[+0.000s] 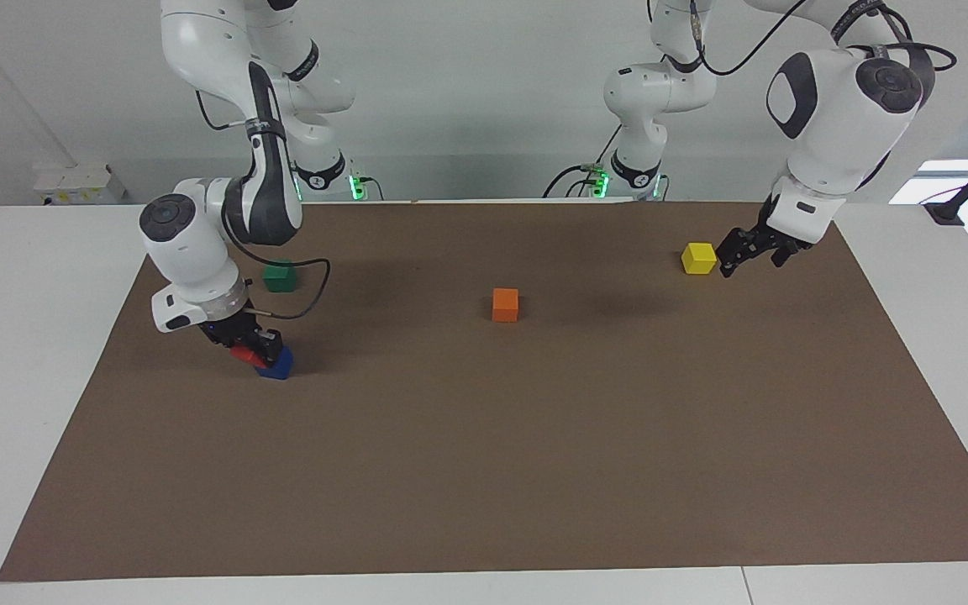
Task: Transfer red block to right arm and stack on blue block
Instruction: 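Lower the red cube onto the blue cube with the right gripper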
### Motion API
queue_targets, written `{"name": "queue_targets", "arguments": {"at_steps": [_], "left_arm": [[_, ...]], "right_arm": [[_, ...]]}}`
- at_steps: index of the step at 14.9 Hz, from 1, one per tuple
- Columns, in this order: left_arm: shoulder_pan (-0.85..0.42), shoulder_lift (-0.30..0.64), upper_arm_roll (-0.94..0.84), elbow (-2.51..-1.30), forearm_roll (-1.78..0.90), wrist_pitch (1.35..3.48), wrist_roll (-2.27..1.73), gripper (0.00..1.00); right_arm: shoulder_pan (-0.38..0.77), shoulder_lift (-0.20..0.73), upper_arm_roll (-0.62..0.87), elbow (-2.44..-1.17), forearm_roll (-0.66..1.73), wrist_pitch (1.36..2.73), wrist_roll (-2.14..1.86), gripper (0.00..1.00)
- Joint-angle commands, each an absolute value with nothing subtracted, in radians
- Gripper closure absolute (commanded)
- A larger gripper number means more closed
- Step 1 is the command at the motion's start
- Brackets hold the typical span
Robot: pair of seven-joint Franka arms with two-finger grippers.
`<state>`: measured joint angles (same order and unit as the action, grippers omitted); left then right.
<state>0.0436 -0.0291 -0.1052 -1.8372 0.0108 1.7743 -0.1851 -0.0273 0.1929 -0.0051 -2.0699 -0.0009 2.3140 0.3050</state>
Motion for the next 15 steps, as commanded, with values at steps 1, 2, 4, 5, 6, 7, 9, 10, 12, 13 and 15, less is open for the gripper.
{"name": "queue_targets", "arguments": {"at_steps": [1, 2, 4, 5, 6, 7, 9, 10, 12, 13, 15], "left_arm": [[0.043, -0.041, -0.103, -1.827, -0.005, 1.793, -0.163, 0.00], [0.043, -0.040, -0.110, -1.804, -0.003, 1.778, -0.160, 0.00], [0.046, -0.044, -0.117, -1.775, -0.003, 1.694, -0.115, 0.00], [0.048, -0.058, -0.118, -1.772, -0.006, 1.687, -0.080, 0.00], [0.052, -0.061, -0.117, -1.770, -0.008, 1.690, -0.071, 0.00], [0.055, -0.063, -0.115, -1.764, -0.011, 1.690, -0.071, 0.00], [0.054, -0.066, -0.112, -1.769, -0.011, 1.694, -0.080, 0.00], [0.054, -0.067, -0.112, -1.775, -0.011, 1.689, -0.078, 0.00], [0.054, -0.071, -0.110, -1.775, -0.011, 1.690, -0.080, 0.00], [0.055, -0.072, -0.110, -1.776, -0.011, 1.689, -0.080, 0.00], [0.054, -0.072, -0.110, -1.776, -0.011, 1.690, -0.080, 0.00]], "right_arm": [[-0.029, 0.196, 0.005, -2.082, -0.009, 2.344, 0.333, 1.00], [-0.022, 0.196, 0.005, -2.082, -0.009, 2.344, 0.334, 1.00], [-0.005, 0.196, 0.005, -2.082, -0.009, 2.345, 0.365, 1.00], [0.000, 0.196, 0.005, -2.082, -0.009, 2.345, 0.370, 1.00], [0.000, 0.196, 0.005, -2.082, -0.009, 2.345, 0.370, 1.00], [0.000, 0.196, 0.005, -2.082, -0.009, 2.345, 0.368, 1.00], [-0.002, 0.195, 0.005, -2.085, -0.009, 2.345, 0.368, 1.00], [-0.002, 0.195, 0.005, -2.085, -0.009, 2.345, 0.367, 1.00], [-0.006, 0.195, 0.005, -2.085, -0.009, 2.344, 0.361, 1.00], [-0.009, 0.195, 0.005, -2.085, -0.009, 2.344, 0.357, 1.00], [-0.011, 0.195, 0.005, -2.085, -0.009, 2.344, 0.356, 1.00]]}}
